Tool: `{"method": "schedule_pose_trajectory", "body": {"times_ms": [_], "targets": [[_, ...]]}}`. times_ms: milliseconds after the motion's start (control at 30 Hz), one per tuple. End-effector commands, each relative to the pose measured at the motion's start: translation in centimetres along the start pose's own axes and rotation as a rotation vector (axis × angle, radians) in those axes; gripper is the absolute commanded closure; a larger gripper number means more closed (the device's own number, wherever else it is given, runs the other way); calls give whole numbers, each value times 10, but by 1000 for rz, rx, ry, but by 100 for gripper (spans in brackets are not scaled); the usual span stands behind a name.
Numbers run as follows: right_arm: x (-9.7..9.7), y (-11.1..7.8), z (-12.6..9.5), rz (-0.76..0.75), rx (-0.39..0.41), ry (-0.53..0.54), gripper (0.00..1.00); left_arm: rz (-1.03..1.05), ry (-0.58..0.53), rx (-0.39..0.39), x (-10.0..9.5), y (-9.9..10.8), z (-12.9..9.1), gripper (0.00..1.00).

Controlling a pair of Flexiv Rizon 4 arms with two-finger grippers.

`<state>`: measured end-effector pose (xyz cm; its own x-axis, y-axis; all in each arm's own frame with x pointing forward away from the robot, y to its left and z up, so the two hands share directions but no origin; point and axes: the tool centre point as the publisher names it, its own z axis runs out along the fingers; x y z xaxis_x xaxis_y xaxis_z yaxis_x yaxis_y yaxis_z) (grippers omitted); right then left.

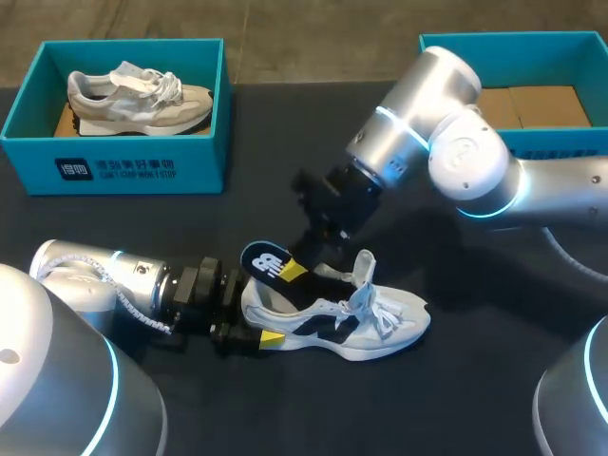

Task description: Take the shoe out of the shoebox, open the shoe tongue, remove and reinsert the insole, then place the shoe into the shoebox

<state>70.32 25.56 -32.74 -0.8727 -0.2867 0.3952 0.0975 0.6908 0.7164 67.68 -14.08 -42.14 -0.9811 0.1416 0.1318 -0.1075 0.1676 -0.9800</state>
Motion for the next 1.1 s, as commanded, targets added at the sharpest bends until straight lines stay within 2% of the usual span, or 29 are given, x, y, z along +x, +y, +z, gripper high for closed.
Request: {"method": "schedule_pose_trajectory", "body": {"times_ms": [33,300,400,1100], "targets": [[12,6,-11,-11,1,-27,100,-1,-1,-1,0,1,0,100],[20,29,-32,-99,-21,-40,100,-1,-1,-1,0,1,0,100],[23,43,-42,-164,-30,-35,100,-1,-1,-1,0,1,0,100],[23,43,-42,-164,-30,-35,100,-1,-1,-1,0,1,0,100]]}}
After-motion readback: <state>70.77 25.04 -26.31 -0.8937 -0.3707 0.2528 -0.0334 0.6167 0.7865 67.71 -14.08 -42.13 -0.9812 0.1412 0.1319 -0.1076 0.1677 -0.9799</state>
